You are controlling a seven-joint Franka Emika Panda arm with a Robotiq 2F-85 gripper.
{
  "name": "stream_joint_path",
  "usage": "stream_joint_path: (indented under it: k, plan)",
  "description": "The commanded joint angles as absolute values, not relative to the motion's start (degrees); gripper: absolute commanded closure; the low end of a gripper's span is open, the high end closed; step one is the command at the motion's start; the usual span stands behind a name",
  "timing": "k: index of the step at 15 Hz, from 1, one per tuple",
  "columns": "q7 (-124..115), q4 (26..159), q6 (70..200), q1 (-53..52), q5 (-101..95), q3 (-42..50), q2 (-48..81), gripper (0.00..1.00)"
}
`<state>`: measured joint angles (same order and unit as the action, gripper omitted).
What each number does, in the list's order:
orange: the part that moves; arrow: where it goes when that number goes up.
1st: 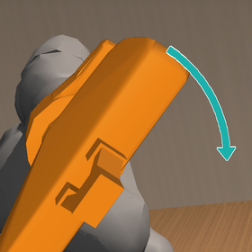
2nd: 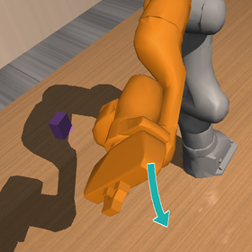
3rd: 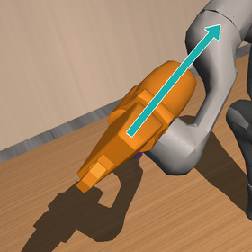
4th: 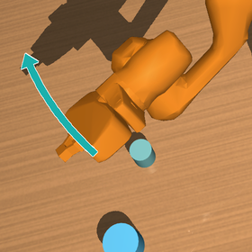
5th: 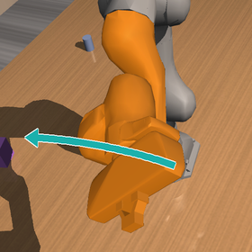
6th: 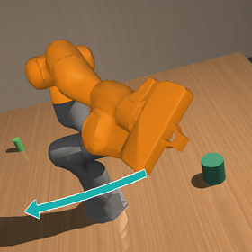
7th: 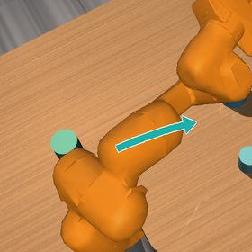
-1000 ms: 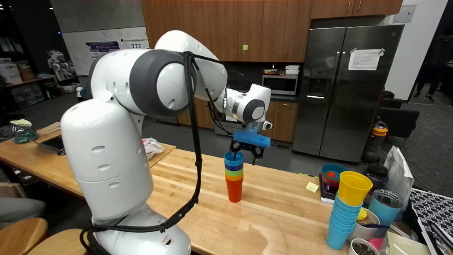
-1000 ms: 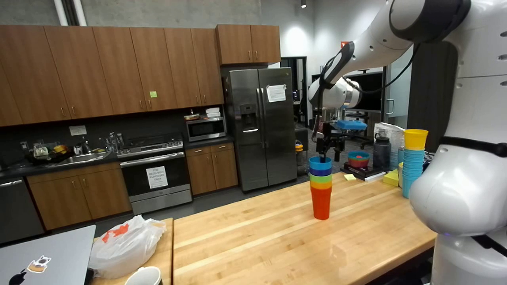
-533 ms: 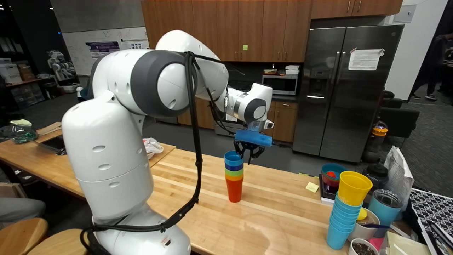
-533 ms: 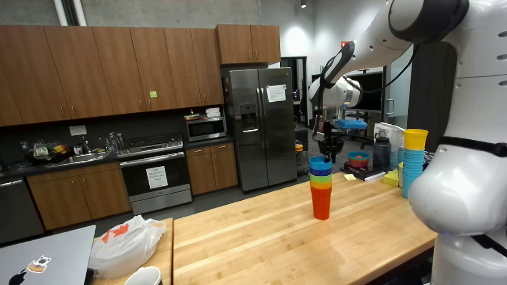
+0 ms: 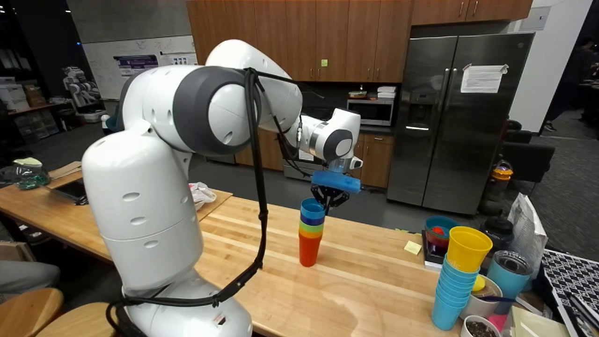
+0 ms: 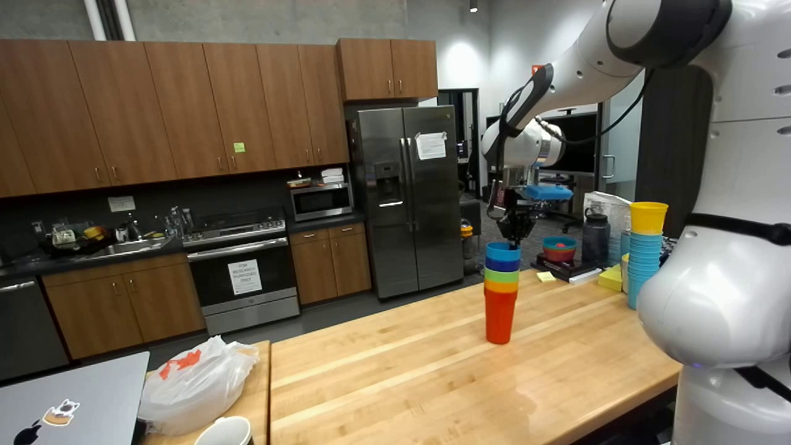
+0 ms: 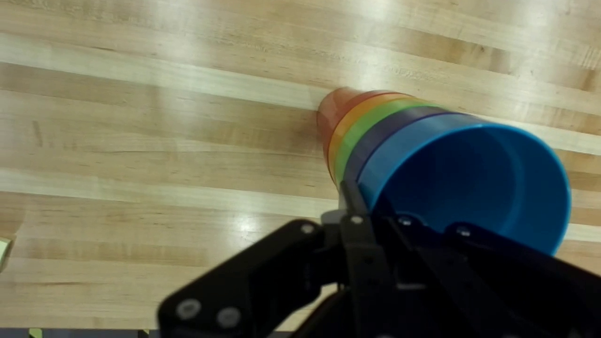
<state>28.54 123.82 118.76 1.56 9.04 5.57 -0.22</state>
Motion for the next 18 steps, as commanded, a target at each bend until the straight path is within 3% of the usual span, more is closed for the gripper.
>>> stream_joint_path:
  k: [1,18]
  plan:
    - [28.07,123.58,118.28,2.35,8.33,4.87,-1.99,0.99]
    - [28.35,121.0,112.27,2.42,8.54,6.05,-9.85,0.99]
